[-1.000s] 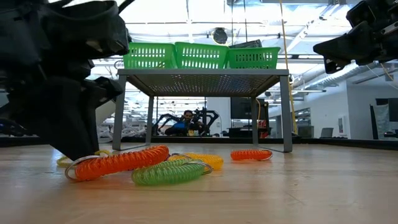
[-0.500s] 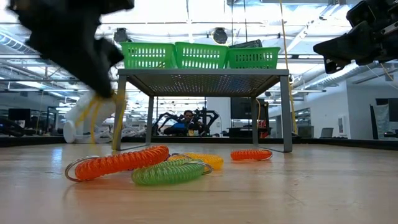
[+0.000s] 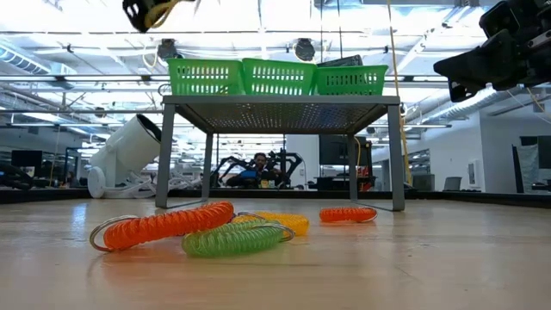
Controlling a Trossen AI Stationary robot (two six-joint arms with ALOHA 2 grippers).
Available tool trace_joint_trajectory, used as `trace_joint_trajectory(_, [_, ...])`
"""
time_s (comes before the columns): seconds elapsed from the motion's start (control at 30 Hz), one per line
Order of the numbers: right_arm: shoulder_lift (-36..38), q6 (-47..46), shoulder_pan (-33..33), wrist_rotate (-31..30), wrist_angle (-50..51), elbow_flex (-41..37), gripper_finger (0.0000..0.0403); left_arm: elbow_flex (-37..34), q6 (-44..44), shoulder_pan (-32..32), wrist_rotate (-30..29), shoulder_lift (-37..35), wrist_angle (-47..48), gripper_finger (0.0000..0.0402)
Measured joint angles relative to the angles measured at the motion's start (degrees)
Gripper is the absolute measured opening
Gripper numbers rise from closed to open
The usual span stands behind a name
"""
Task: Pick & Place Office Desk Supplies
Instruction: Put the yellow rubber band into the left green basket
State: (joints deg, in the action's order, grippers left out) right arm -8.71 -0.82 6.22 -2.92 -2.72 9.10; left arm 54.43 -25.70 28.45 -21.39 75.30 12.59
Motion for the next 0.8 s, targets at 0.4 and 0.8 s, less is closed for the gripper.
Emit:
trace_joint_trajectory(0.4, [0.0, 0.0, 0.0, 0.0, 0.0, 0.0, 0.0000, 0.1, 8.5, -3.1, -18.1, -9.0, -4.0, 0.0015])
trace_joint_trajectory(0.8, [0.0, 0.0, 0.0, 0.0, 0.0, 0.0, 0.0000, 0.1, 13.2, -15.5, -21.9, -10.5, -4.4, 0.0022])
